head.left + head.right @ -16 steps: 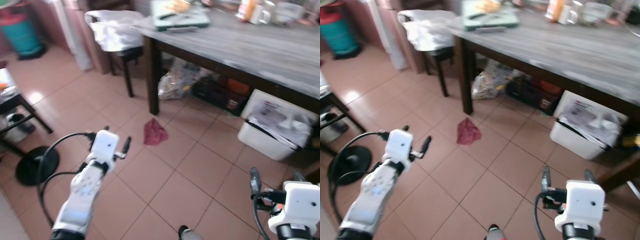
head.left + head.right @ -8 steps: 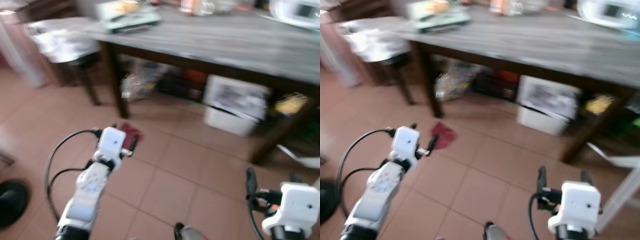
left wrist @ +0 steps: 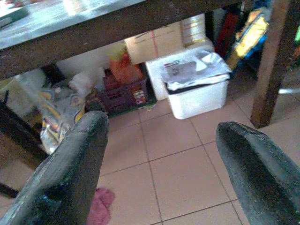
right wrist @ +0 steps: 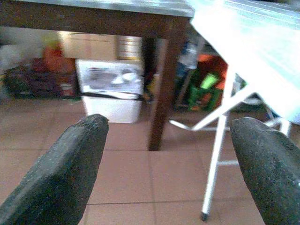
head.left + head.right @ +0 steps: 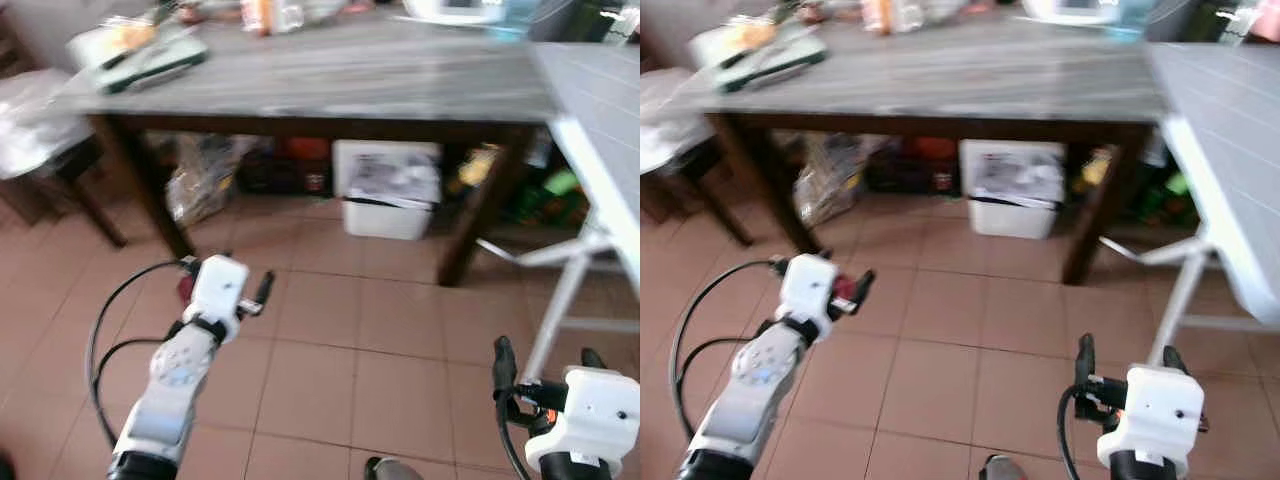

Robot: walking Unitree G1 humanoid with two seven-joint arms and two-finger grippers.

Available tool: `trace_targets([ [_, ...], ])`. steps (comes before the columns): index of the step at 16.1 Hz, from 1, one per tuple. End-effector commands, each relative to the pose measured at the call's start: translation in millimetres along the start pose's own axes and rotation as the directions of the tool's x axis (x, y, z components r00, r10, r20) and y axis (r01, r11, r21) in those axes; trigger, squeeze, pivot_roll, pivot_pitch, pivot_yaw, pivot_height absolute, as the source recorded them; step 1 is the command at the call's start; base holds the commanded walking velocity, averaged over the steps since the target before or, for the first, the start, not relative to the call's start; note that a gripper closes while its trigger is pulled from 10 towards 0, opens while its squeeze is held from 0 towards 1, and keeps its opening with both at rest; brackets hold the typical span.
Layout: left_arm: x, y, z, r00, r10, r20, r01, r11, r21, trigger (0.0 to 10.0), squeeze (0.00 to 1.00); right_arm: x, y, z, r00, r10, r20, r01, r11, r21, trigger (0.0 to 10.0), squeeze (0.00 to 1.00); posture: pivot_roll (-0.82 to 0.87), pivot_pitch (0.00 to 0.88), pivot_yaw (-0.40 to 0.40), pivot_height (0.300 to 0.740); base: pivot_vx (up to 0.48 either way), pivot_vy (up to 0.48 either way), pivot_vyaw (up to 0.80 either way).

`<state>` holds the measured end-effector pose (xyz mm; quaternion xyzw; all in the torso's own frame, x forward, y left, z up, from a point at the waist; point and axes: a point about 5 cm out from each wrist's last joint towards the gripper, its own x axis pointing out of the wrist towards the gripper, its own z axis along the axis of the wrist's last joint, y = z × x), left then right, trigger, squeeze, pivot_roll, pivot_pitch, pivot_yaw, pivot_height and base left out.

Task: Setting the table

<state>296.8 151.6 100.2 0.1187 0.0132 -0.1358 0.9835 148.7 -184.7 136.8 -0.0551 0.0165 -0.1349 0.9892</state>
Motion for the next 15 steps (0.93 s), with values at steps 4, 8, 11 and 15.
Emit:
trace_targets([
  [4,1.9,-5.2,1.5,1.0,-0.023,0.011,0.023,1.0,-0.001,10.0,0.0,1.4,-2.2,-3.6,1.0,-0.002,-0.018,0.001,1.0,-0.009,10.0,0.0,-0.15,0.158,0.077,0.74,0.0,0.0,-0.79],
  [8,4.2,-5.9,2.1,0.999,-0.037,0.018,0.037,0.999,0.01,10.0,0.0,2.4,-0.8,-4.2,1.0,-0.002,-0.015,0.002,1.0,-0.007,10.0,0.0,-0.15,0.158,0.083,0.74,0.0,0.0,-0.8],
  [11,4.9,-6.6,2.3,0.999,-0.037,0.018,0.036,0.999,0.024,10.0,0.0,2.2,0.2,-4.6,1.0,-0.003,-0.016,0.003,1.0,-0.004,10.0,0.0,-0.15,0.157,0.088,0.74,0.0,0.0,-0.8],
  [15,7.2,-1.9,0.0,1.0,0.015,-0.001,-0.015,0.999,0.041,10.0,0.0,4.4,4.7,-0.4,0.999,0.033,0.003,-0.033,0.999,-0.004,10.0,0.0,-0.15,0.156,0.089,0.74,0.0,0.0,-0.2],
])
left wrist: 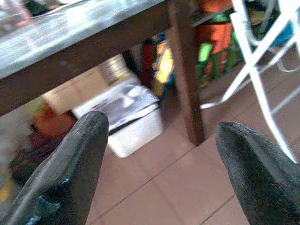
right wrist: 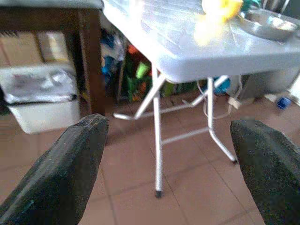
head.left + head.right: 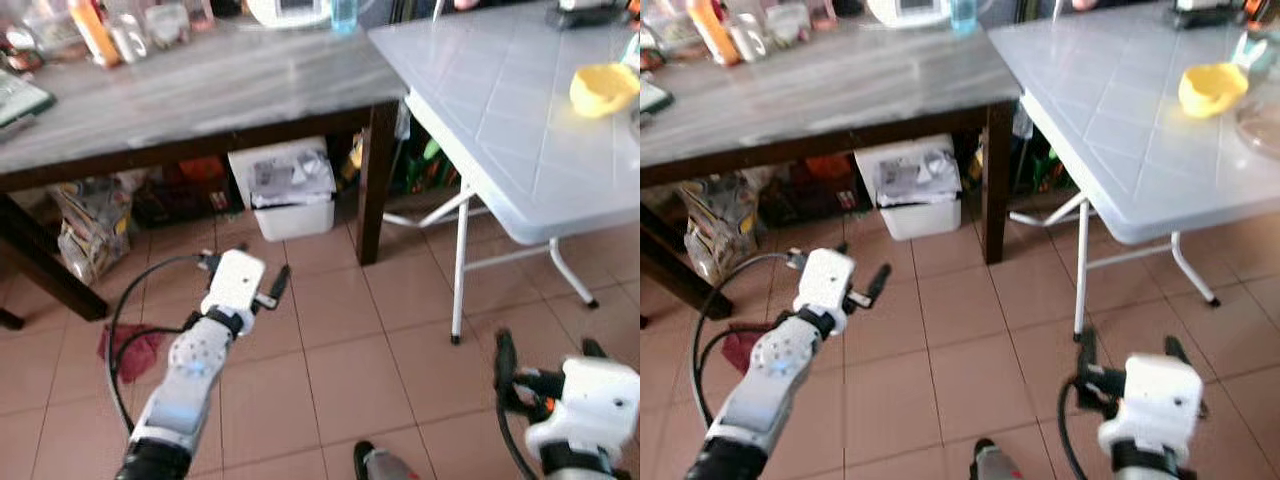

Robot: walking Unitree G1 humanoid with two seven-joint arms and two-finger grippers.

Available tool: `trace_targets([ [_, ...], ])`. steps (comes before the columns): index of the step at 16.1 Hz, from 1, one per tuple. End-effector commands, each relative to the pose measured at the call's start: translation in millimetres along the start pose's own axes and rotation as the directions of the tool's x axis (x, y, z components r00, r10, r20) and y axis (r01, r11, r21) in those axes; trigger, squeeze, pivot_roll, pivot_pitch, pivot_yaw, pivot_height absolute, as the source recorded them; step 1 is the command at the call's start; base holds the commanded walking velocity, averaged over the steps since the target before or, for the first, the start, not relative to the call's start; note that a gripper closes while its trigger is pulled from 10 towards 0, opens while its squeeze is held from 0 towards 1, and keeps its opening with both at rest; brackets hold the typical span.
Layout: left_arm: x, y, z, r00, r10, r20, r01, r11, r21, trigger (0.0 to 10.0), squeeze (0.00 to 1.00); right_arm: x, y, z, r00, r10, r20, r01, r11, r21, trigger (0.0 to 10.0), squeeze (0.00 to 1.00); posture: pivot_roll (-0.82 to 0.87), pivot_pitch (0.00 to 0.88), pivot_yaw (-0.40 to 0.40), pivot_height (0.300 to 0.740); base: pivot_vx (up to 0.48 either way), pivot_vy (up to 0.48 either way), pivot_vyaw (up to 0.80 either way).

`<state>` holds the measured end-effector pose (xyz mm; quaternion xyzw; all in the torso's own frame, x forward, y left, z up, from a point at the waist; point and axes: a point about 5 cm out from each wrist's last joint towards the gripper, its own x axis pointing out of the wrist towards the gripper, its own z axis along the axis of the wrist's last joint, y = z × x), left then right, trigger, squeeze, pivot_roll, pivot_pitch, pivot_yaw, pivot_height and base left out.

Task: Setting the table

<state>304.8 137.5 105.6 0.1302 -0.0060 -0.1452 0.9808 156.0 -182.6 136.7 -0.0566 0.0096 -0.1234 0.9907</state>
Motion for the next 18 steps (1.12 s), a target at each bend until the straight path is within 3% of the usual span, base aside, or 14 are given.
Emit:
trace_targets([
  [1,-4.5,9.6,-9.6,0.998,0.048,-0.045,-0.047,0.999,0.008,10.0,0.0,-1.8,2.7,1.7,1.0,0.022,-0.006,-0.022,1.0,-0.001,10.0,0.0,-0.15,0.158,0.076,0.74,0.0,0.0,0.0],
  [2,-4.8,10.8,-10.9,0.997,0.063,-0.052,-0.063,0.998,-0.001,10.0,0.0,-1.5,3.8,3.7,1.0,0.029,-0.002,-0.029,1.0,-0.003,10.0,0.0,-0.15,0.158,0.076,0.74,0.0,0.0,0.0],
  [4,-5.5,6.7,-12.4,0.998,-0.007,-0.062,-0.001,0.991,-0.134,10.0,0.0,-2.1,3.5,3.4,0.999,0.043,-0.007,-0.043,0.999,-0.017,10.0,0.0,-0.15,0.16,0.064,0.74,0.0,0.0,0.0],
  [5,-4.6,4.8,-10.0,0.999,-0.021,-0.047,0.014,0.99,-0.144,10.0,0.0,-2.1,1.5,2.6,0.999,0.044,-0.011,-0.044,0.999,-0.021,10.0,0.0,-0.15,0.162,0.055,0.74,0.0,0.0,0.0],
  [8,0.9,16.6,-16.1,0.988,0.107,-0.107,-0.118,0.988,-0.097,10.0,0.0,1.1,-1.8,4.3,0.999,0.035,-0.002,-0.035,0.999,-0.034,10.0,0.0,-0.16,0.157,0.063,0.74,0.0,0.0,0.0],
  [18,4.0,21.6,-17.3,0.981,0.154,-0.122,-0.165,0.982,-0.091,10.0,0.0,6.0,3.5,5.5,0.999,0.049,0.01,-0.049,0.998,-0.039,10.0,0.0,-0.15,0.168,0.078,0.74,0.0,0.0,0.0],
])
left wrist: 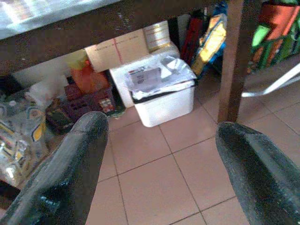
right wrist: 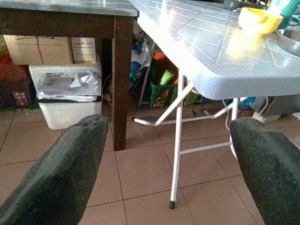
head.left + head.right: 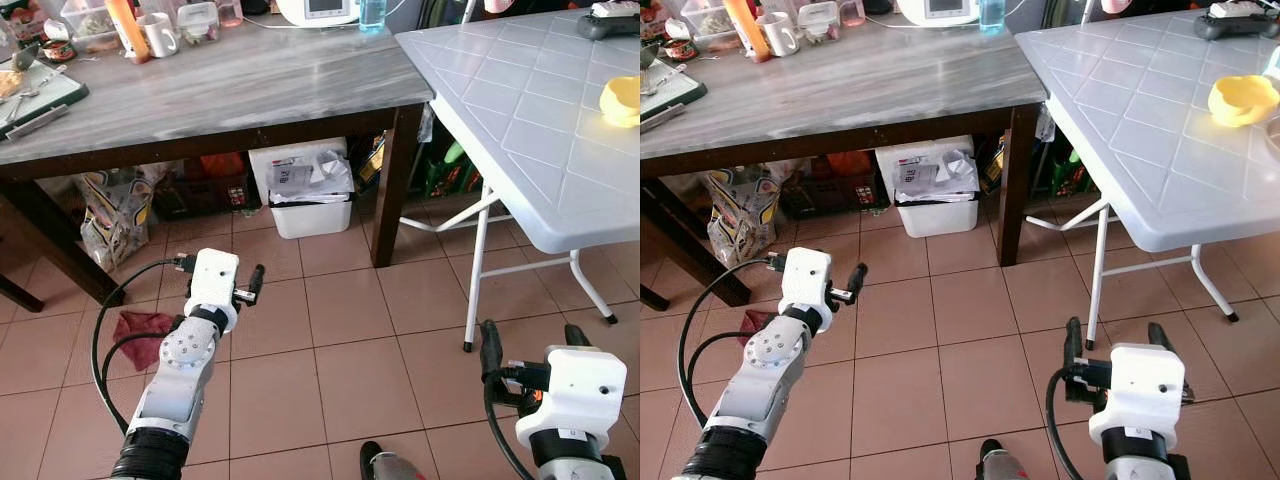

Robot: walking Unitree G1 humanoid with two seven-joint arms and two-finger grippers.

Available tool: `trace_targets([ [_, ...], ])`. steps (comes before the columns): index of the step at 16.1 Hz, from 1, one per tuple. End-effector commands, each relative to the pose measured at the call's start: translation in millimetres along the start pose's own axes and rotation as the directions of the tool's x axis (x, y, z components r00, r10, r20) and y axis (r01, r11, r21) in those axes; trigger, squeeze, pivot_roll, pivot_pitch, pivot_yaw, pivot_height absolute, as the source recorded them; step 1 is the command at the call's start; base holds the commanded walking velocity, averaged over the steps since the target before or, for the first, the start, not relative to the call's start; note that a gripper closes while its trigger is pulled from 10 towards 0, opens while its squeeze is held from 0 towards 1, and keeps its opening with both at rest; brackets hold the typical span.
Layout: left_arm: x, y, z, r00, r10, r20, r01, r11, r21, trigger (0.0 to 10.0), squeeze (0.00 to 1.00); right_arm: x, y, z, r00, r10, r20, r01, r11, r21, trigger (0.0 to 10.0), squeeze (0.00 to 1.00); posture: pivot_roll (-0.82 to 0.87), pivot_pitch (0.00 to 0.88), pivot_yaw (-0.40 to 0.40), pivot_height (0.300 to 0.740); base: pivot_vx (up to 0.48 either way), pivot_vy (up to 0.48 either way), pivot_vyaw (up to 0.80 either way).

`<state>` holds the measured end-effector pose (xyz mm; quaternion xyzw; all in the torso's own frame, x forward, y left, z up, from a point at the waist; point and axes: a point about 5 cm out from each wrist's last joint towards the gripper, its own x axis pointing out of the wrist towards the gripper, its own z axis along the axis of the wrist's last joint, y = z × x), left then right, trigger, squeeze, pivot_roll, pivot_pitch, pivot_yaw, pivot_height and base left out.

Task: Setting the table

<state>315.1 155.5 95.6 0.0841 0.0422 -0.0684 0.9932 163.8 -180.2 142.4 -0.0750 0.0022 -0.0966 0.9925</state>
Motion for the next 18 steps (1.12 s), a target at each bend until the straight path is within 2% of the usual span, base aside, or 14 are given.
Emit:
trace_targets([
  [1,0.2,4.8,-2.1,1.0,0.018,-0.011,-0.017,1.0,0.009,10.0,0.0,-0.6,-0.1,-0.4,1.0,-0.004,-0.011,0.004,1.0,-0.004,10.0,0.0,-0.15,0.168,0.078,0.74,0.0,0.0,0.0],
  [6,-0.3,-5.7,0.7,0.999,-0.044,0.013,0.044,0.998,0.039,10.0,0.0,-1.8,0.5,-1.0,1.0,-0.002,-0.014,0.002,1.0,-0.012,10.0,0.0,-0.16,0.171,0.079,0.74,0.0,0.0,0.0],
  [10,0.3,-14.3,1.4,0.998,-0.065,0.019,0.065,0.998,0.028,10.0,0.0,-2.3,1.9,-1.5,1.0,0.008,-0.024,-0.008,1.0,-0.006,10.0,0.0,-0.16,0.173,0.076,0.74,0.0,0.0,0.0],
  [13,0.9,-22.6,-1.1,0.997,-0.074,0.021,0.074,0.997,0.009,10.0,0.0,-0.9,6.8,-2.1,0.996,0.076,-0.043,-0.076,0.997,0.001,10.0,0.0,-0.18,0.148,0.028,0.74,0.0,0.0,0.0],
  [18,0.2,-32.0,-5.0,0.999,-0.038,0.022,0.039,0.998,-0.038,10.0,0.0,7.8,0.1,-3.7,0.986,0.152,-0.068,-0.155,0.986,-0.053,10.0,0.0,-0.17,0.118,-0.057,0.74,0.0,0.0,0.0],
])
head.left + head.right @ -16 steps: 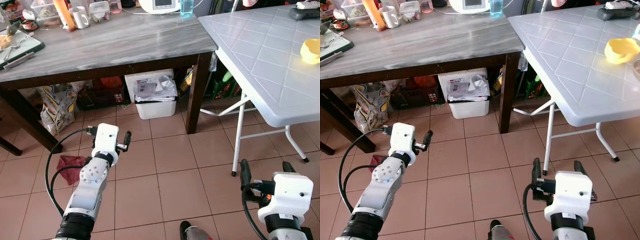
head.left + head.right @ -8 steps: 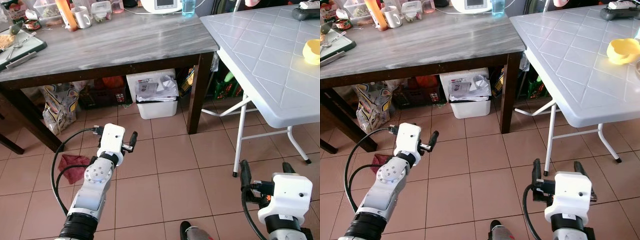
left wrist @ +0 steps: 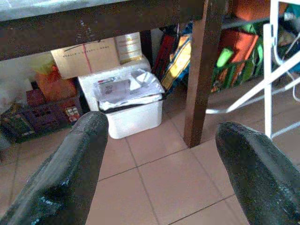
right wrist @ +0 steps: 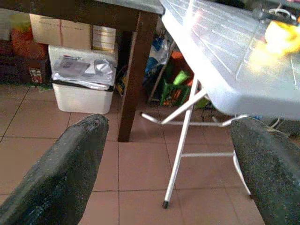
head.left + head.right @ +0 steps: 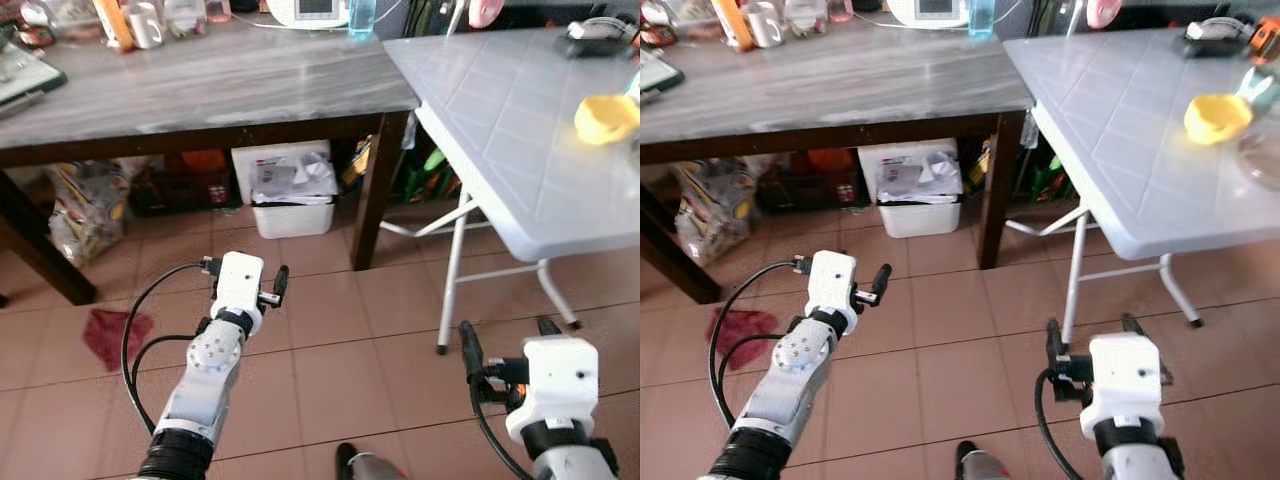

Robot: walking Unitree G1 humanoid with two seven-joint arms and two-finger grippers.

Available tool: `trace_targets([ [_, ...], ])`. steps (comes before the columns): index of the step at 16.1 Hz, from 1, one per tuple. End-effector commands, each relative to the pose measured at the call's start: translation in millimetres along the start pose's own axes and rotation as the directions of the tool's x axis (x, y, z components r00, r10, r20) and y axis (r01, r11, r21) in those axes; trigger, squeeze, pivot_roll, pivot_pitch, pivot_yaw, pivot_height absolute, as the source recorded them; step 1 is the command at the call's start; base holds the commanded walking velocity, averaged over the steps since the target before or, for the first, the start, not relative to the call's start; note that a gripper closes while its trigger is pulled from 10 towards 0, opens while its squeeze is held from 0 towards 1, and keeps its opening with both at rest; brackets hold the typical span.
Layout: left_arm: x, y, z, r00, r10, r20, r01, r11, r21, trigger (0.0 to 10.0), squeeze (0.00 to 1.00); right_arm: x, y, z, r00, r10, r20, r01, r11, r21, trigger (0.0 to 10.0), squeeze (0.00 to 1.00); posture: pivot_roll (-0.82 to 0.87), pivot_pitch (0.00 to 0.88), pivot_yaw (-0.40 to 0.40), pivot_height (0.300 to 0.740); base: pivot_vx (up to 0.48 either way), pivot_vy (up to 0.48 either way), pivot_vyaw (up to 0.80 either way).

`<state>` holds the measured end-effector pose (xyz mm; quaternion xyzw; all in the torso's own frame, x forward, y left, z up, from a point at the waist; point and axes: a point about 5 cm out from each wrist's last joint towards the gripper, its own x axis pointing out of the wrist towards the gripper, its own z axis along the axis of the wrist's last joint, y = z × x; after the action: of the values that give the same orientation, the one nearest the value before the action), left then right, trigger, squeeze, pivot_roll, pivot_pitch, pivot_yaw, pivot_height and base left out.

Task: Setting the table

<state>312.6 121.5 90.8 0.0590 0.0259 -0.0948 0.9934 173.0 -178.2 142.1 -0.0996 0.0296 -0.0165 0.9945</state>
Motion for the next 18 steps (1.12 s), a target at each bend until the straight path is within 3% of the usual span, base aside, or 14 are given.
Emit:
trace_targets([
  [1,-3.2,0.0,-7.0,1.0,0.02,-0.017,-0.02,1.0,-0.005,10.0,0.0,1.6,-4.7,-4.3,0.999,0.011,-0.033,-0.011,1.0,-0.011,10.0,0.0,-0.17,0.115,-0.073,0.74,0.0,0.0,0.0],
  [6,-4.2,-6.9,-7.7,1.0,0.03,-0.005,-0.03,0.999,-0.012,10.0,0.0,3.6,0.0,-5.7,0.997,0.062,-0.05,-0.062,0.998,-0.014,10.0,0.0,-0.18,0.115,-0.096,0.74,0.0,0.0,0.0],
  [11,-4.1,-3.6,-8.1,1.0,0.002,-0.002,-0.002,1.0,0.018,10.0,0.0,-4.8,3.3,-12.1,0.998,-0.013,-0.062,0.015,1.0,0.024,10.0,0.0,-0.18,0.121,-0.049,0.74,0.0,0.0,0.0],
  [18,-3.1,-5.8,-8.9,0.999,-0.038,-0.007,0.039,0.999,0.036,10.0,0.0,-10.2,3.3,-12.9,0.997,-0.05,-0.061,0.051,0.998,0.023,10.0,0.0,-0.2,0.138,-0.014,0.74,0.0,-0.316,0.0],
])
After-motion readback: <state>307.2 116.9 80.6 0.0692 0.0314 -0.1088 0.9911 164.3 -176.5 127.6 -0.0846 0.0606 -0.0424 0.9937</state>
